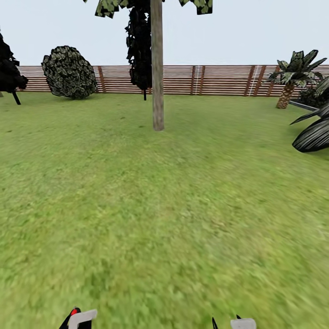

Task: In the garden, pick up the pesticide atomizer on the floor and spray pesticide onto both trees until each tree trunk is fully covered.

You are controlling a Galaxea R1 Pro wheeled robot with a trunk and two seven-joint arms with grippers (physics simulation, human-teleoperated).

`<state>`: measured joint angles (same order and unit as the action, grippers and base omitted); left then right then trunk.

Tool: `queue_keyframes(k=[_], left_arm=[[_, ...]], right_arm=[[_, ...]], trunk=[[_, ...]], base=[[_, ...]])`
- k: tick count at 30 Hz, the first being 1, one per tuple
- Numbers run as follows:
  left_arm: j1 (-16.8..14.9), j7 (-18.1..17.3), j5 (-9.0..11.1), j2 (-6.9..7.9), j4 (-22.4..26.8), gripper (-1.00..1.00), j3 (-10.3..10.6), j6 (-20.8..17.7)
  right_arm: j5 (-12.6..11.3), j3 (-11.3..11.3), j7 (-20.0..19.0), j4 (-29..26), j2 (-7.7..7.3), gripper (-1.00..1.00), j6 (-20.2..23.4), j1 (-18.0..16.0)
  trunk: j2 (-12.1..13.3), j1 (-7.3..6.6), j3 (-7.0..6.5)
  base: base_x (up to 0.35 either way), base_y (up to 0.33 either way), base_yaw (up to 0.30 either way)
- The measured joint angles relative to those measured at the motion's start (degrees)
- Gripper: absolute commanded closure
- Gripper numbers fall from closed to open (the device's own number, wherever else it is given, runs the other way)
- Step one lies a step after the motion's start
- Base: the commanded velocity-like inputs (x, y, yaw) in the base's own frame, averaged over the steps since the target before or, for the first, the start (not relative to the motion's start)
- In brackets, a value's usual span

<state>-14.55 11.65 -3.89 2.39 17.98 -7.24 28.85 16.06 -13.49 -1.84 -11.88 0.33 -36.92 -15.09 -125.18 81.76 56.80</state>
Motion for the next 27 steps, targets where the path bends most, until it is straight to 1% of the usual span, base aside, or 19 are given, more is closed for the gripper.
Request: queue_keyframes(k=[27], left_arm=[[0.0,-0.02,0.0,0.0,-0.08,1.0,0.0,0.0]], right_arm=[[0.01,0.0,-0.05,0.0,-0.01,-1.0,0.0,0.01]], trunk=[[0.0,0.0,0.0]], base=[[0.338,0.0,0.0]])
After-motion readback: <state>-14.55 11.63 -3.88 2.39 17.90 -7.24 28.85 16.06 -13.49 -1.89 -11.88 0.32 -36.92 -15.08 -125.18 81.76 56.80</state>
